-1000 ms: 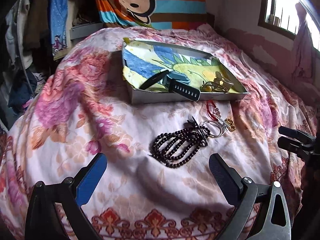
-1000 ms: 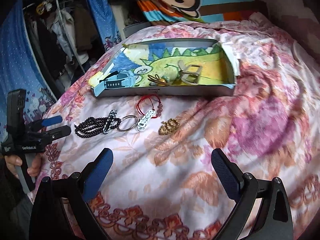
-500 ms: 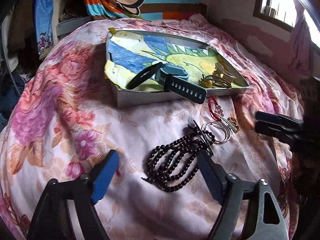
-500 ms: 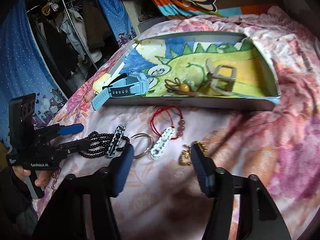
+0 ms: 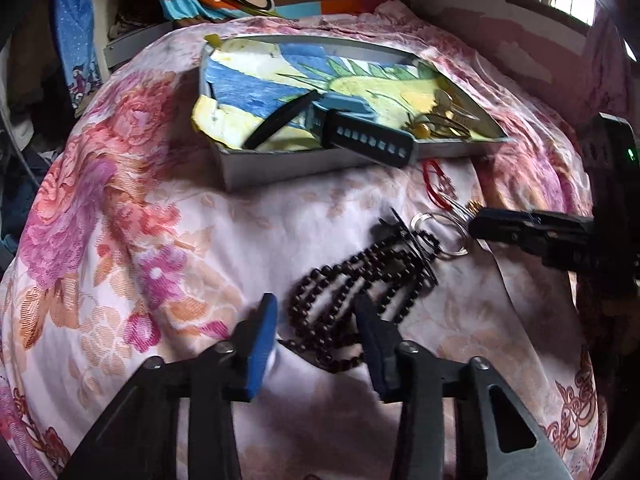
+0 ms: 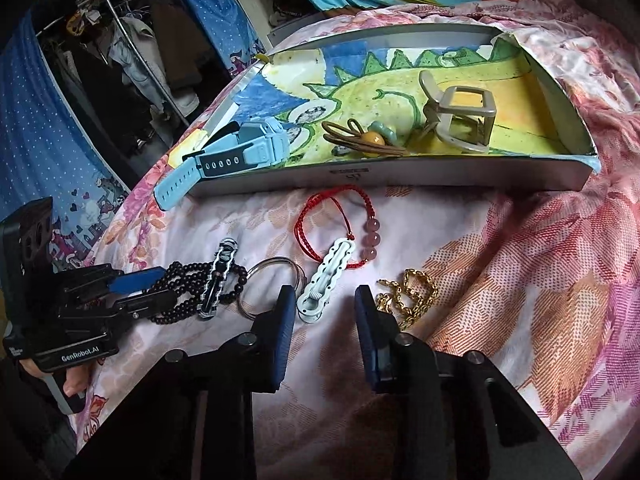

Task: Organize jewelry
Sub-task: 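Grasp the black bead bracelet with the left tool while the right tool grasps the white key ring, then carry both items into the tray and open both tools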

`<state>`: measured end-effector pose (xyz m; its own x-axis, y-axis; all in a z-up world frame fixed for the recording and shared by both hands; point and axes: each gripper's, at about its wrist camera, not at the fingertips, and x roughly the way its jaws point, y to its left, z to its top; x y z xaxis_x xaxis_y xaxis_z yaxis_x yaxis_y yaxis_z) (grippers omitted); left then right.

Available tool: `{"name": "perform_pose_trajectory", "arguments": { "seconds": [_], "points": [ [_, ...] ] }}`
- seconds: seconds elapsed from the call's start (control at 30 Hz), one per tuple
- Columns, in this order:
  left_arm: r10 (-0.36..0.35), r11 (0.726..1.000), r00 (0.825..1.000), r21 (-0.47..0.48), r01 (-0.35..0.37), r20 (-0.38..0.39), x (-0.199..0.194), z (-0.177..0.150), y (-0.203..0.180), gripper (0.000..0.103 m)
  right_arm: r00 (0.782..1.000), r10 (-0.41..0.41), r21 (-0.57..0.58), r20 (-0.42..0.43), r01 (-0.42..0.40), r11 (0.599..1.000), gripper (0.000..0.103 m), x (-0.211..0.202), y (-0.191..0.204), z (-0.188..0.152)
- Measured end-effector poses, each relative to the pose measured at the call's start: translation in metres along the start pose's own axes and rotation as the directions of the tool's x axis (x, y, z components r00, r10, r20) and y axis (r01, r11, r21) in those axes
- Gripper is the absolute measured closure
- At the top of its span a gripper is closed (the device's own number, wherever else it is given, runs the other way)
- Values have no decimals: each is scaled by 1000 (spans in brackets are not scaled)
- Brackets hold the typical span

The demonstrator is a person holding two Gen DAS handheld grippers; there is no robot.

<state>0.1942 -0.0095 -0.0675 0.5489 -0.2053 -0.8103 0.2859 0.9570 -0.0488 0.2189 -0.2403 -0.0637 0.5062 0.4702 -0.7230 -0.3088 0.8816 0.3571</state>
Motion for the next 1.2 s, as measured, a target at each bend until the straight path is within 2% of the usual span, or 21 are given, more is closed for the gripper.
{"name": "perform_pose_trajectory", "arguments": {
  "seconds": [0.13, 0.23, 0.43, 0.57, 0.7, 0.9, 1.1, 1.2],
  "points": [
    [9, 999, 1000, 32, -9, -6, 1, -2, -7, 87, 1000, 3, 6, -2, -3, 1000, 86, 2, -3, -1],
    [1, 1000, 1000, 29, -1, -2, 0, -3, -8, 91, 1000, 7, 15, 3, -7, 1000, 89, 0, -5, -2],
    [-5, 1000, 999, 10, 4, 37, -7, -2, -7, 92, 1000, -1, 24, -4, 1, 1000, 89, -8, -2, -3],
    [-14, 1000, 993, 6, 13, 117, -23, 0, -8, 92, 1000, -5, 30, -15, 5, 1000, 89, -19, 1, -8],
    [-35, 999, 977, 6, 35, 211, -45, 1, -8, 92, 1000, 5, 45, 3, -5, 999, 89, -34, 3, -11],
    [-70, 997, 942, 6, 71, 329, -74, 2, -6, 93, 999, 18, 30, 51, -19, 999, 89, -50, 11, -14],
    [-143, 987, 899, -1, 158, 414, -97, 9, -4, 93, 993, 13, -37, 118, -8, 999, 89, -62, 24, -11],
    [-186, 978, 867, -2, 211, 463, -107, 20, -5, 93, 986, 7, -72, 166, 6, 997, 89, -66, 30, -4]
  ]
}}
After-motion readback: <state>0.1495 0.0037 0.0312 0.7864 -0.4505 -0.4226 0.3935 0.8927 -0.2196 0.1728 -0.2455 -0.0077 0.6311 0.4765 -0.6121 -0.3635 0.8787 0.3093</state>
